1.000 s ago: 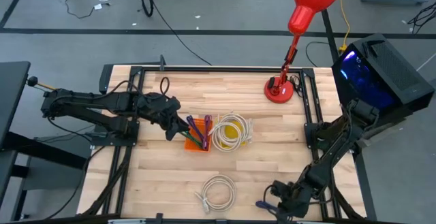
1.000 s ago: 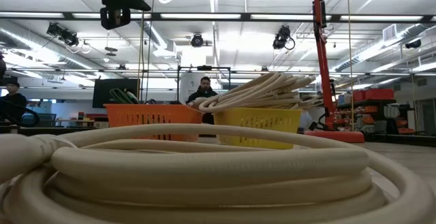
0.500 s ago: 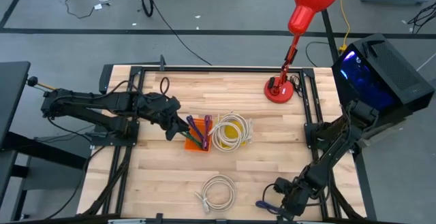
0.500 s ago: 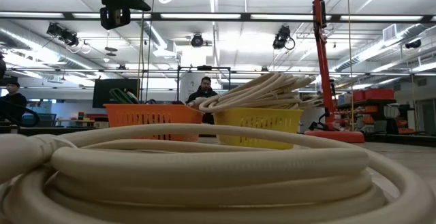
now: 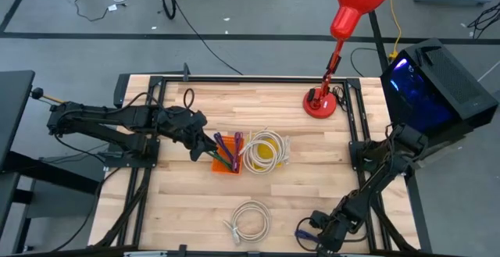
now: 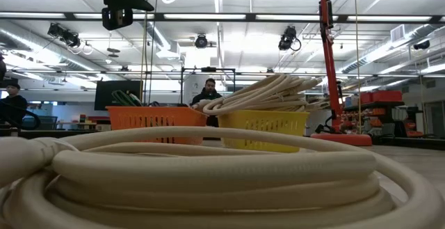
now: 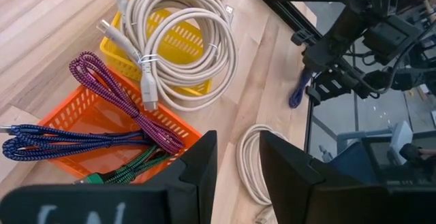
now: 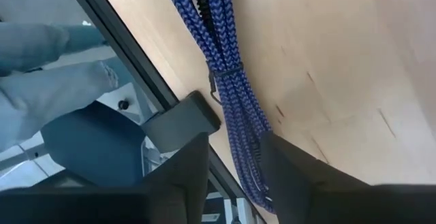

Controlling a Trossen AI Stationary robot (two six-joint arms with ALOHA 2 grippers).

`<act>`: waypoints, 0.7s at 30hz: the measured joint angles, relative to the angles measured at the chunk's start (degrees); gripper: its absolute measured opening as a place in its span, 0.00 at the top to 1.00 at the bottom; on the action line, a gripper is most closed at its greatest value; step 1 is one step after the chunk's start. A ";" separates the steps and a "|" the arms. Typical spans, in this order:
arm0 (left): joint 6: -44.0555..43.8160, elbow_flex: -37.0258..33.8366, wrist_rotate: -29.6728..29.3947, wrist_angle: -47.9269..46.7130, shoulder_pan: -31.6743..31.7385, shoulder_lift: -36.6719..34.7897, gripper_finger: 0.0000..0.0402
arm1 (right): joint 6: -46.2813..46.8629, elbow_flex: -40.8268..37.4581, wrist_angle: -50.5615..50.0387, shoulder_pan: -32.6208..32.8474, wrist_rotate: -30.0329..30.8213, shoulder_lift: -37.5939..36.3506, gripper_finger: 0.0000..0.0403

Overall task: Pick & Place USB Port
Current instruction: Put the black and blue USB cable into the orange bin

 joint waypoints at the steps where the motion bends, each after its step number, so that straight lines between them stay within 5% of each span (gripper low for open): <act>1: 0.00 0.00 -0.01 0.02 0.00 0.00 0.71 | 0.00 0.00 -0.02 -0.15 -0.02 0.00 0.64; 21: 0.39 0.00 -0.10 -0.01 0.00 0.00 0.71 | -4.31 0.00 -0.70 -5.34 0.03 0.08 0.62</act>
